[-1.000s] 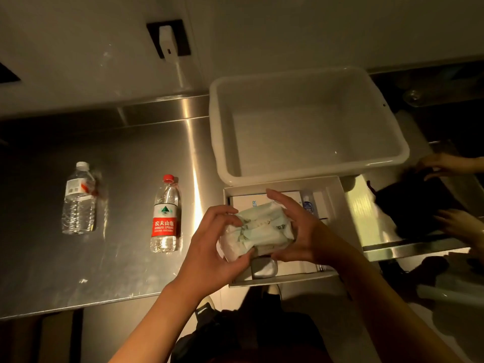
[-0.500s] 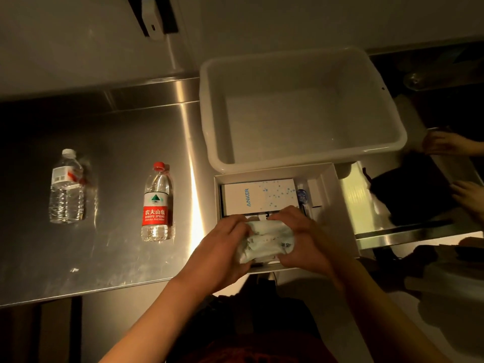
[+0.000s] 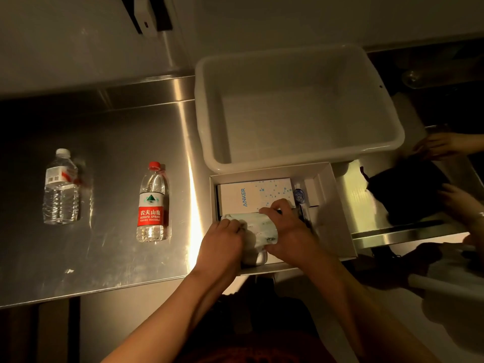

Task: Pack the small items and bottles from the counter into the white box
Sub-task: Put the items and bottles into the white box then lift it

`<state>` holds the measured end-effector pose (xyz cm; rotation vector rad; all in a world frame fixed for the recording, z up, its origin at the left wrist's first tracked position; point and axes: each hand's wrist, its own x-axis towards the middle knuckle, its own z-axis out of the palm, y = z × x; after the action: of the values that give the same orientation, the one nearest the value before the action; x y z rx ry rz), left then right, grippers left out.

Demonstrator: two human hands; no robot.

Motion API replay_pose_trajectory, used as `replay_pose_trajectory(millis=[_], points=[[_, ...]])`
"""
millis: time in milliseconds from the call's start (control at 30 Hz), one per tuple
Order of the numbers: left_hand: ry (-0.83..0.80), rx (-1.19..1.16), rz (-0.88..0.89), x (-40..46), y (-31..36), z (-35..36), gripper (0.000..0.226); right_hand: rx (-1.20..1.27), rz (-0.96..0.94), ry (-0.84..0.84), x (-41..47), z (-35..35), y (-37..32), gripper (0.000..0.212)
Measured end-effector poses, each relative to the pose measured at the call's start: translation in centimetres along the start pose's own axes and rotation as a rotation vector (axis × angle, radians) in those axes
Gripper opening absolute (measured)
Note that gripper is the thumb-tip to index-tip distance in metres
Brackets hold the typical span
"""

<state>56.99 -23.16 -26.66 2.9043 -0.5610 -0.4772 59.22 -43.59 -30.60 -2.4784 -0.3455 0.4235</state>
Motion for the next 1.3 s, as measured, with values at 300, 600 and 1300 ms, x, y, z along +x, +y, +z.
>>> replay_pose_trajectory(millis=[300, 600, 1300], points=[[0.020, -0.226, 0.088, -0.2, -0.5, -2.1, 0.053, 0.000, 0.017, -0.022, -0.2, -2.0, -0.7, 0.101], [0.246, -0.391, 0.023, -2.8, -5.7, -6.0, 0.035, 0.051, -0.094, 0.081, 1.6, -5.0, -5.5, 0.095], [0.410, -0.425, -0.497, -14.3, -28.1, -7.8, 0.043, 0.149, -0.265, 0.051, 10.7, 6.8, -24.4, 0.073]])
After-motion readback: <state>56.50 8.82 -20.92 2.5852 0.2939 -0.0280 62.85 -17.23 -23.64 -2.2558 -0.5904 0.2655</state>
